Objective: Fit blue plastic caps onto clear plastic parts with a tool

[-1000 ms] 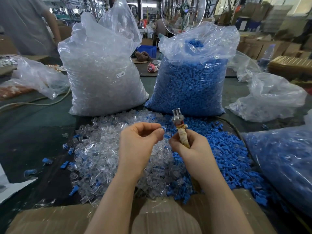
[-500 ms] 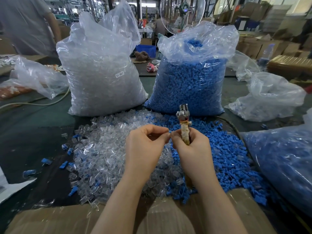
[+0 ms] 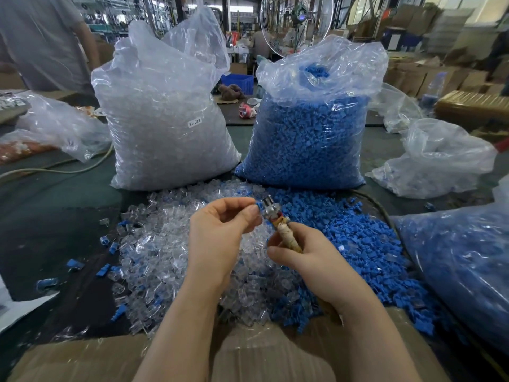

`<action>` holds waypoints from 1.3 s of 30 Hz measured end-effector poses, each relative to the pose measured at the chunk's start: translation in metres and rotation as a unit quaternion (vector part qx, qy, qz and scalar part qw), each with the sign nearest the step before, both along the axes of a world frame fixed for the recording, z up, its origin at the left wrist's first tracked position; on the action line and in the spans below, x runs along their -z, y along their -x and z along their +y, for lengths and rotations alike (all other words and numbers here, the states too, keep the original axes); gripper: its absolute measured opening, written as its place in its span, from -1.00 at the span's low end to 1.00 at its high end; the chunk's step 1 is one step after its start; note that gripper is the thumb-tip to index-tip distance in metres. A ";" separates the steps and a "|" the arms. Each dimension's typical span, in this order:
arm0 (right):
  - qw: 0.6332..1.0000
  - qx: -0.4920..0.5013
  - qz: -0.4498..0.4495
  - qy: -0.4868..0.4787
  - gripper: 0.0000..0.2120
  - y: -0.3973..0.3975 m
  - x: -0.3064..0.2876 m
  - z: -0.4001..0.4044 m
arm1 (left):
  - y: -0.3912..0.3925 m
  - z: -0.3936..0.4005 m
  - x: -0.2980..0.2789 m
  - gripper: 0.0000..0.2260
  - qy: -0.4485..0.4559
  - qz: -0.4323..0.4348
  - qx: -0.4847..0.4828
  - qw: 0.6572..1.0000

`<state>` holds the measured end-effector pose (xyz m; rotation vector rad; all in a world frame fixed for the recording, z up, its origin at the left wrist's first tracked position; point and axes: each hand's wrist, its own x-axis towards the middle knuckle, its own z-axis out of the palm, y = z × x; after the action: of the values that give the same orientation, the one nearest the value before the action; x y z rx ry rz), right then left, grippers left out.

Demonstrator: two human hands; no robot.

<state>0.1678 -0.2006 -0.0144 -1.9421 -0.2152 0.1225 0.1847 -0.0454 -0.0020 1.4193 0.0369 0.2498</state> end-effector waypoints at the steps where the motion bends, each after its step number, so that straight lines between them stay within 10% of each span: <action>1: 1.000 -0.007 0.001 -0.001 -0.85 0.000 -0.001 0.001 | 0.000 0.000 0.000 -0.89 0.000 -0.001 0.002 1.000; 32: 0.997 0.005 -0.017 0.076 -0.95 0.000 0.005 0.011 | -0.005 0.004 0.006 -0.92 0.076 0.051 -0.001 0.996; 39: 0.984 0.126 -0.033 0.123 -0.96 -0.008 0.009 0.003 | -0.008 0.054 -0.005 -0.93 0.448 0.074 -0.246 0.856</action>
<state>0.1757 -0.1980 -0.0238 -2.2037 0.0046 -0.0855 0.1927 0.0086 0.0034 0.4624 0.5806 0.4693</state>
